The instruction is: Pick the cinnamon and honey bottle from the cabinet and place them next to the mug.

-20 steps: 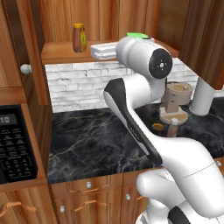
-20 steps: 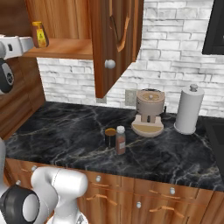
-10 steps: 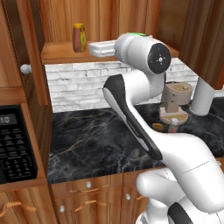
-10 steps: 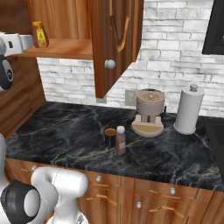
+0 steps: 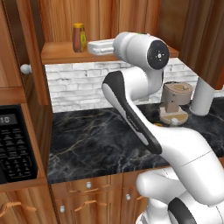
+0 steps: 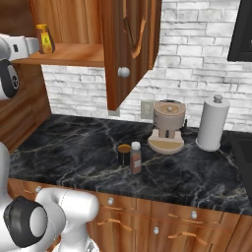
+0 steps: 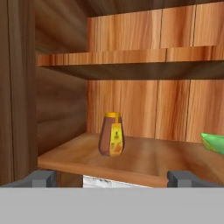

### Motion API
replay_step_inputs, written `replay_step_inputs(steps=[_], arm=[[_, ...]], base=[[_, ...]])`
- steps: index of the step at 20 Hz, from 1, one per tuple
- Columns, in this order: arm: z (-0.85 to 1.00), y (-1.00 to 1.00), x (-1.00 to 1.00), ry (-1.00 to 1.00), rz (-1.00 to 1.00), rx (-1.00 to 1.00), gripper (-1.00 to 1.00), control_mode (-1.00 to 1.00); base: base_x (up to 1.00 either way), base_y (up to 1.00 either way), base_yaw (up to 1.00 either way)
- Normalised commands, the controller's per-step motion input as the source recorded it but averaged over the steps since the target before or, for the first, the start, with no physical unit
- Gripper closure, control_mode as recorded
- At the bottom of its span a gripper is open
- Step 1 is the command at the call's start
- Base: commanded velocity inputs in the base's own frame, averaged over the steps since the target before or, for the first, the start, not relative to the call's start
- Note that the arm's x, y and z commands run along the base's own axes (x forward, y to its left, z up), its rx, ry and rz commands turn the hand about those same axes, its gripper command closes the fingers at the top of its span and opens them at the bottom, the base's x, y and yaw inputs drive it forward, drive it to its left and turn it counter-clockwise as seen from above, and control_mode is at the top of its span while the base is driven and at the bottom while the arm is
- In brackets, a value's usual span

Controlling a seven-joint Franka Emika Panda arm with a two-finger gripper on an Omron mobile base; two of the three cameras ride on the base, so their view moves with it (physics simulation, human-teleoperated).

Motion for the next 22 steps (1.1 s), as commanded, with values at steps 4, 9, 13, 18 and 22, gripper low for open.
replay_step_inputs(steps=[4, 9, 13, 18, 22], arm=[[0.0, 0.0, 0.0, 0.0, 0.04, 0.0, -1.0, -1.0], [0.0, 0.0, 0.0, 0.0, 0.0, 0.0, -1.0, -1.0], [0.0, 0.0, 0.0, 0.0, 0.0, 0.0, -1.0, -1.0], [0.0, 0.0, 0.0, 0.0, 0.0, 0.0, -1.0, -1.0], [0.0, 0.0, 0.0, 0.0, 0.0, 0.0, -1.0, -1.0]], base=[[0.0, 0.0, 0.0], [0.0, 0.0, 0.0], [0.0, 0.0, 0.0], [0.0, 0.0, 0.0], [0.0, 0.0, 0.0]])
